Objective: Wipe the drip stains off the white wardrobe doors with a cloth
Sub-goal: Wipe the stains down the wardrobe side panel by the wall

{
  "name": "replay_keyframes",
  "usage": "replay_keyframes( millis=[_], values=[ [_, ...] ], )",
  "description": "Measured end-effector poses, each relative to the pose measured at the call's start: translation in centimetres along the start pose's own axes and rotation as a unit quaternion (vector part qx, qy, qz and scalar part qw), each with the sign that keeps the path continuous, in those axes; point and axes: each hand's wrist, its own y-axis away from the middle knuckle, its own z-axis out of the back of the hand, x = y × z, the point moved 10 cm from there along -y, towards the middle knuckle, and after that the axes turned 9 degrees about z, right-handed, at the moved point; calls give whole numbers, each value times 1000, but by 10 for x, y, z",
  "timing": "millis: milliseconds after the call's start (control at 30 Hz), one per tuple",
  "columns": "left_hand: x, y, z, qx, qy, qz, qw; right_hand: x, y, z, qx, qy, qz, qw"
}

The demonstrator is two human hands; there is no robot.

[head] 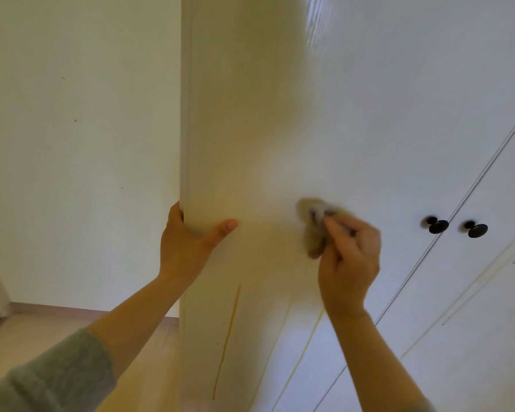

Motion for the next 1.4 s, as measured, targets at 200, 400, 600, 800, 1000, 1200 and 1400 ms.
replay_keyframes(
  millis=[200, 400, 600, 800, 1000, 1200, 1400],
  values=[
    [3, -2, -1, -6, 1, 6, 1000, -16, -1, -13, -12, -26, 10, 1000],
    [2, -2, -1, -10, -6, 5, 1000, -15, 107, -32, 142, 33, 28, 989],
    [3, -2, 0, -10, -5, 6, 1000, -26, 43, 18, 34, 21, -37, 999],
    [5, -4, 0, -16, -14, 8, 1000, -58, -14, 30, -28, 78, -15, 996],
    [5, -4, 0, -17, -17, 6, 1000, -65, 85, 4, 96, 34, -46, 994],
    [5, -4, 1, -19, -32, 6, 999, -71, 137, 19, 151, 44, -97, 983],
    [6, -4, 0, -22, -31, 11, 999, -106, 41, 85, -70, 106, -148, 981]
  ],
)
